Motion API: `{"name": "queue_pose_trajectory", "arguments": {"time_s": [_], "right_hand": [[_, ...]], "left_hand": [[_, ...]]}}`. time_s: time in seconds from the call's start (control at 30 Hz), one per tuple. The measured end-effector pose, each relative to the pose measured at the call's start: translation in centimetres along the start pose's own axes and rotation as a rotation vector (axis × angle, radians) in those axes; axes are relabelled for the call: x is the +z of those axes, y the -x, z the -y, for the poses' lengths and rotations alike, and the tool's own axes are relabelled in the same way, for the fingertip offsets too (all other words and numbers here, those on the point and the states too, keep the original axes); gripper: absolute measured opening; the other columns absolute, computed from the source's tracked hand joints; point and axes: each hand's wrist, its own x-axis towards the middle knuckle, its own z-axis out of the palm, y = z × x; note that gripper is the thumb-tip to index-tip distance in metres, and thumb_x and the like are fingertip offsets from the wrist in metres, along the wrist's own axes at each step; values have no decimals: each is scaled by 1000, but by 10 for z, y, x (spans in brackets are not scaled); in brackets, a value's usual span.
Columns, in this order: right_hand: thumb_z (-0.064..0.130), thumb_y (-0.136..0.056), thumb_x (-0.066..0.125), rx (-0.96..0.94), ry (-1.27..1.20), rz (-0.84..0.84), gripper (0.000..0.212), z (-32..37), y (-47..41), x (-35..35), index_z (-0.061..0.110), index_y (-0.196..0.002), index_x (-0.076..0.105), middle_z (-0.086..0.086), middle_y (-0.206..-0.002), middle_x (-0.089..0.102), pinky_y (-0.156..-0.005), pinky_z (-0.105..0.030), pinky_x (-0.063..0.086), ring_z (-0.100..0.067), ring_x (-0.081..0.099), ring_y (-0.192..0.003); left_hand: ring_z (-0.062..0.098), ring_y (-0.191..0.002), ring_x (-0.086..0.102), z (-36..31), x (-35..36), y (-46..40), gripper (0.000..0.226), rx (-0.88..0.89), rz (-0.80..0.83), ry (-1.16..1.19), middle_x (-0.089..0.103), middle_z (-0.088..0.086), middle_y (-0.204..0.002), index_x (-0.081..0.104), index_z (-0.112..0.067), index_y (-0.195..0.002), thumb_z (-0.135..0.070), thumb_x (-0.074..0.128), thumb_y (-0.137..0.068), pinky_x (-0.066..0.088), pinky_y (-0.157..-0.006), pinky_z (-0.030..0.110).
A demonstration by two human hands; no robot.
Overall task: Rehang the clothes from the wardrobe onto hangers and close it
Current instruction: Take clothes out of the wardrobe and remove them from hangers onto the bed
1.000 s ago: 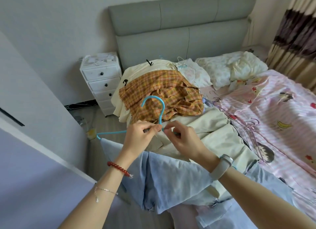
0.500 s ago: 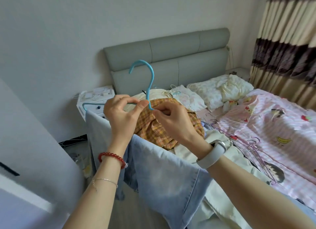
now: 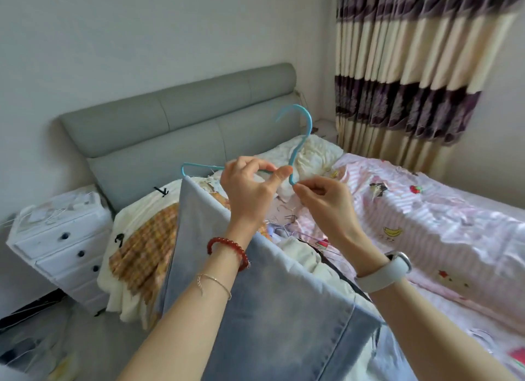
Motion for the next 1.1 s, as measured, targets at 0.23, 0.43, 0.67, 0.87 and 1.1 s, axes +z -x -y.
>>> {"name": "queue_pose_trajectory", "arguments": {"time_s": [0.23, 0.43, 0.67, 0.87, 1.1], "right_hand": [[8, -82, 62, 201, 127, -210, 13, -157, -64, -62, -3, -79, 70, -3, -61, 60, -55, -17, 38, -8, 49, -55], [15, -88, 53, 389, 402, -214, 21, -314, -85, -74, 0, -93, 67, -20, -96, 68, -75, -36, 43, -34, 60, -92], [19, -90, 47, 537, 525, -178, 32, -420, -118, -88, 14, -58, 48, -10, -60, 41, -60, -27, 24, -24, 38, -66], [21, -88, 50, 518, 535, -110, 25, -454, -162, -77, 2, -84, 66, -21, -85, 65, -65, -32, 38, -29, 56, -76], [20, -89, 35, 634, 690, 190, 39, -505, -116, -60, -1, -120, 49, -27, -127, 46, -95, -42, 35, -41, 42, -119]], "left_hand": [[24, -117, 47, 73, 151, 31, 33, -56, 403, -257, 56, 8, -119, 65, -11, -108, -25, 70, -79, 34, -101, 36], [24, -136, 23, 184, 173, 130, 59, -291, 854, -682, 20, 4, -152, 31, -25, -142, -31, 53, -88, 21, -110, 43], [23, -142, -12, 253, 173, 209, 68, -368, 1139, -823, -14, -2, -156, 3, -34, -147, -52, 38, -92, -5, -112, 54], [25, -140, -23, 282, 200, 220, 71, -337, 1178, -917, -28, -3, -151, -8, -39, -144, -63, 29, -89, -12, -108, 58], [30, -140, -21, 299, 215, 239, 70, -337, 1233, -1013, -25, 2, -152, -11, -37, -144, -61, 27, -90, -16, -105, 60]]}}
